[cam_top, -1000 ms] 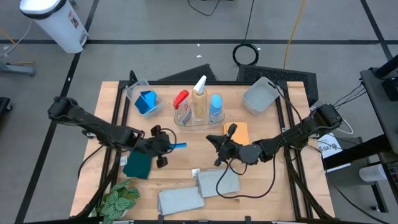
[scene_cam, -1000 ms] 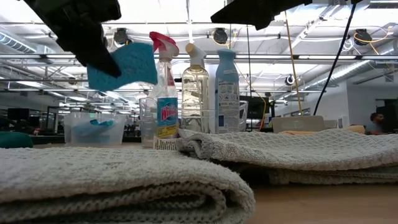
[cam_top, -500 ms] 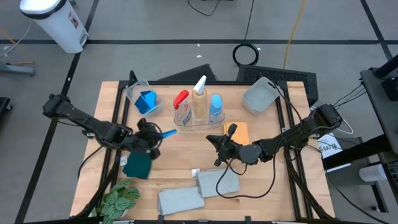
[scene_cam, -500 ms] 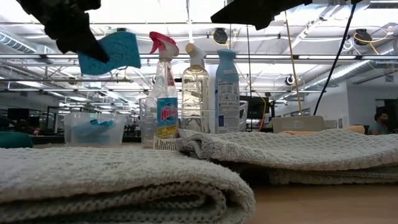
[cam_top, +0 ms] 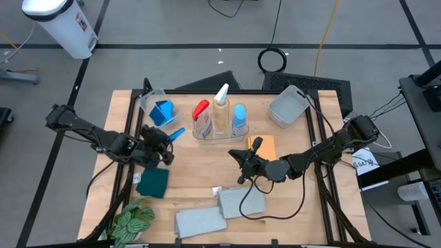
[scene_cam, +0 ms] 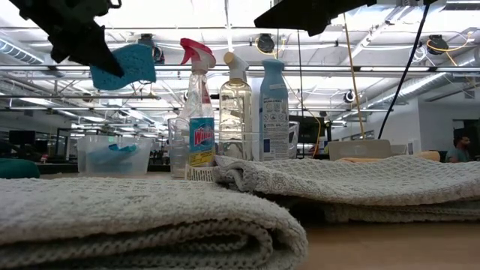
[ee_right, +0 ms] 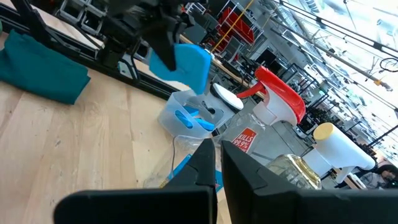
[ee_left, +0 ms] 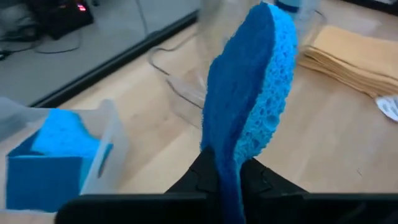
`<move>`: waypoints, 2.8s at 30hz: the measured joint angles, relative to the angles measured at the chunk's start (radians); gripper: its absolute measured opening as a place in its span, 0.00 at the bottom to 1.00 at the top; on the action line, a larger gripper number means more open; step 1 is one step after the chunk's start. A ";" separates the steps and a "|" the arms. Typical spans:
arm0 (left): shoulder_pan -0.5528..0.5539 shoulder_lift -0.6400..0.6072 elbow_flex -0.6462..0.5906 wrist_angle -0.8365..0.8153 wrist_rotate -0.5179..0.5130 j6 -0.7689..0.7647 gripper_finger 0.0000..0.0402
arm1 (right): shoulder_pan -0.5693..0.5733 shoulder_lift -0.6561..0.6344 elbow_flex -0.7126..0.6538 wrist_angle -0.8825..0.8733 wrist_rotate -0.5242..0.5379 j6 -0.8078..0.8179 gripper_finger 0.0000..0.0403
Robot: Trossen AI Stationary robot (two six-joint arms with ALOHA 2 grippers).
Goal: Pick & Place Kitchen Items
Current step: Put the blue sponge into the white bin
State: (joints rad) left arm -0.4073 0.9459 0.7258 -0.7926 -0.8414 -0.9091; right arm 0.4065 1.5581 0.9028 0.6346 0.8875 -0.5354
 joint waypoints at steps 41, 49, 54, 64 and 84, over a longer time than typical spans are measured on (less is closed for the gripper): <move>0.420 0.000 0.000 -0.173 -0.088 -0.139 0.03 | 0.000 0.000 0.000 0.000 -0.001 0.000 0.01; 0.507 0.000 -0.027 -0.204 -0.129 -0.162 0.09 | 0.000 0.000 0.000 0.000 -0.001 0.000 0.01; 0.564 0.000 -0.071 -0.201 -0.128 -0.180 0.05 | 0.000 0.000 0.000 0.000 0.000 0.000 0.01; 0.629 0.000 -0.155 -0.154 -0.129 -0.239 0.11 | 0.000 0.000 0.000 0.000 -0.002 0.000 0.01; 0.850 0.003 -0.170 0.106 -0.049 0.041 0.10 | 0.000 0.000 0.000 0.000 -0.002 0.000 0.01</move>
State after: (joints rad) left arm 0.4432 0.9489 0.5556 -0.6864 -0.8902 -0.8680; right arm 0.4065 1.5581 0.9028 0.6346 0.8852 -0.5352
